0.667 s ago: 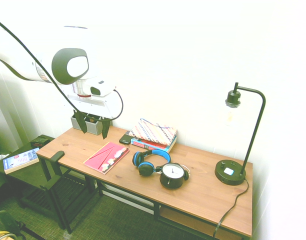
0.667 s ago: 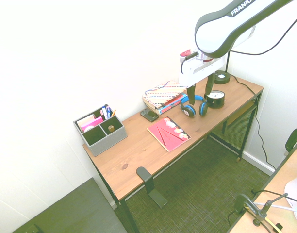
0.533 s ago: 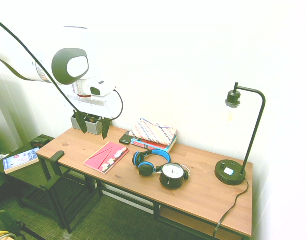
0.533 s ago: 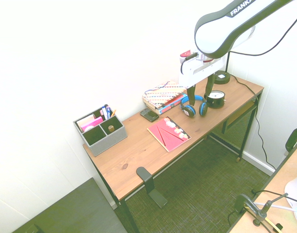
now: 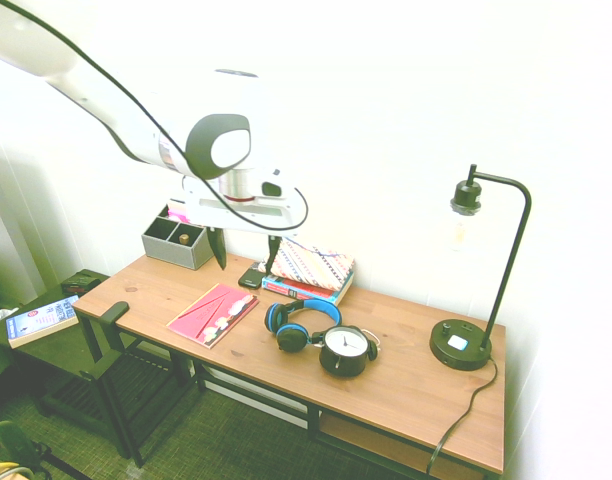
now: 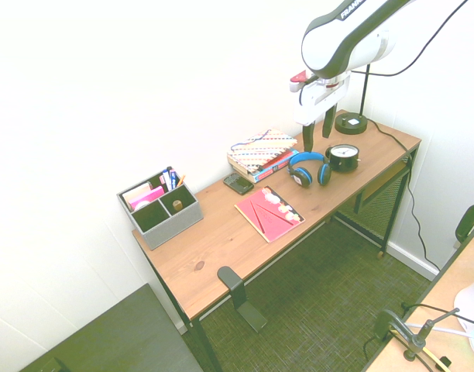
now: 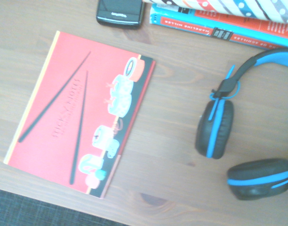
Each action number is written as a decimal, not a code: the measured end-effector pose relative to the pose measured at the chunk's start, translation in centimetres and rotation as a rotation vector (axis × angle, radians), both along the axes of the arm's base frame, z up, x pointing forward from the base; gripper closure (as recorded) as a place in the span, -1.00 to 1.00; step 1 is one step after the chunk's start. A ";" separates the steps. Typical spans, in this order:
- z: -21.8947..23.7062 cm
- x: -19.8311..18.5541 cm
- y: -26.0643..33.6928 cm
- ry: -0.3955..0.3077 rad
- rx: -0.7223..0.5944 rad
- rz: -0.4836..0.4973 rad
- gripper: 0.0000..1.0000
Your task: Hang the headphone
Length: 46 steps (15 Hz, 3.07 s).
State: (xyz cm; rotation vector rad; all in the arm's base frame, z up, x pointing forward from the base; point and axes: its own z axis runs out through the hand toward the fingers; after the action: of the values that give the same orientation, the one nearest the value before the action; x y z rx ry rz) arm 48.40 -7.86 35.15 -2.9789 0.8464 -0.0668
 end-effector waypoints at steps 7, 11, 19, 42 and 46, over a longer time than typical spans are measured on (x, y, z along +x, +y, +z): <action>-9.3 6.4 -7.6 0.035 -0.056 0.148 -1.00; -13.3 9.2 -8.2 -0.001 -0.082 0.117 -1.00; -15.5 14.2 -9.9 -0.009 -0.092 0.092 1.00; -18.7 15.5 -12.0 0.055 -0.065 0.036 1.00; -18.1 14.4 -11.7 0.069 -0.053 0.018 1.00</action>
State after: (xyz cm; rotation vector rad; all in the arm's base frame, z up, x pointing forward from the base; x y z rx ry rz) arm 62.77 -19.59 17.07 -3.0539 0.8375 0.0144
